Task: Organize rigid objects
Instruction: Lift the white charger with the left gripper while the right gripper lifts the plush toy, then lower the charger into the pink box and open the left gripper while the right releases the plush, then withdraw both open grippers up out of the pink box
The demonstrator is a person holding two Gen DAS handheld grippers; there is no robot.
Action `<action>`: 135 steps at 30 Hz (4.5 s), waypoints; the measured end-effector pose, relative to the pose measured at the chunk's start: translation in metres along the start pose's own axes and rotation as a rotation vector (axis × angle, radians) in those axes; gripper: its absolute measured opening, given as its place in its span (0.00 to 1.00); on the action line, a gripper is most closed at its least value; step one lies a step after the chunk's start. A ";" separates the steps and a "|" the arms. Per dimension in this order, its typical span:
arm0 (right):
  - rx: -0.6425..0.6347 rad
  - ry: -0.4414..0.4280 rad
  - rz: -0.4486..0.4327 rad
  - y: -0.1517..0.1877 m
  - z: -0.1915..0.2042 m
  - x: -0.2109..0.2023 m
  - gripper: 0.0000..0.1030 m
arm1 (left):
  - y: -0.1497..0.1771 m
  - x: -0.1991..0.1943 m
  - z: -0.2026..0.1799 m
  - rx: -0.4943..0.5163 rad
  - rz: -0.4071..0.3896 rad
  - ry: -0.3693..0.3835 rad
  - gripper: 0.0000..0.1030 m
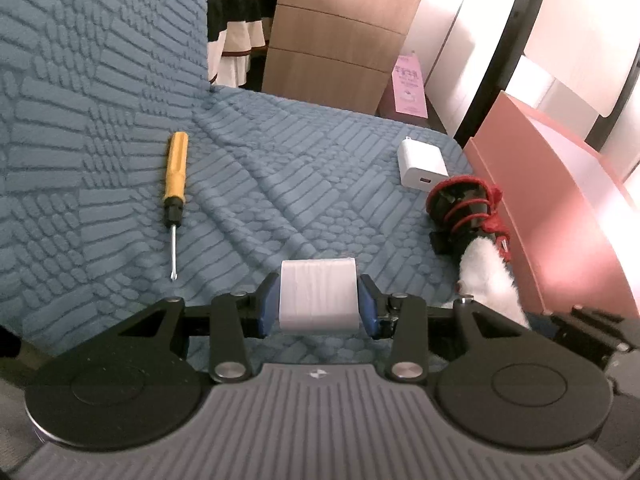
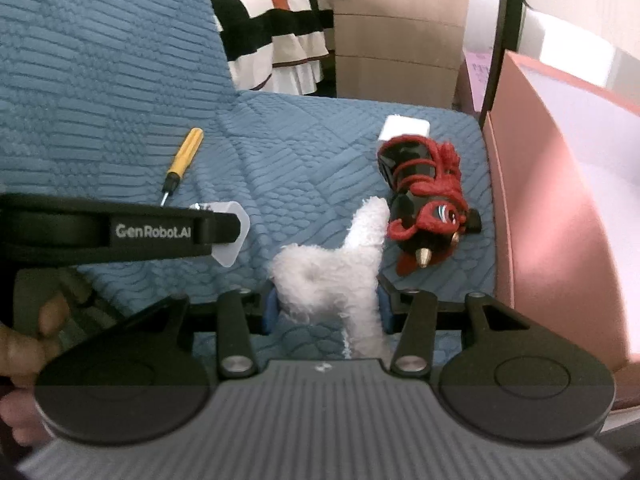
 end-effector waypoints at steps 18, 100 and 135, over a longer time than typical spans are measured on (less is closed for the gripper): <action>0.063 -0.016 -0.038 -0.053 -0.035 -0.071 0.48 | -0.042 -0.059 -0.036 -0.081 0.007 0.071 0.46; 0.437 0.123 0.198 0.001 -0.323 -0.020 0.65 | -0.064 0.093 -0.302 0.061 0.139 0.216 0.56; 0.313 0.052 -0.159 -0.075 -0.189 -0.186 0.65 | -0.084 -0.164 -0.191 0.090 -0.182 0.146 0.56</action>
Point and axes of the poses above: each gripper's, at about its wrist camera, not at the fingertips, and x roughly the way its jaws point, z to its left, y to its underside, the point moved 7 cm from there along x, roughly the way its jaws point, and after that the axes turned 11 degrees about y, right-handed, at the moved point
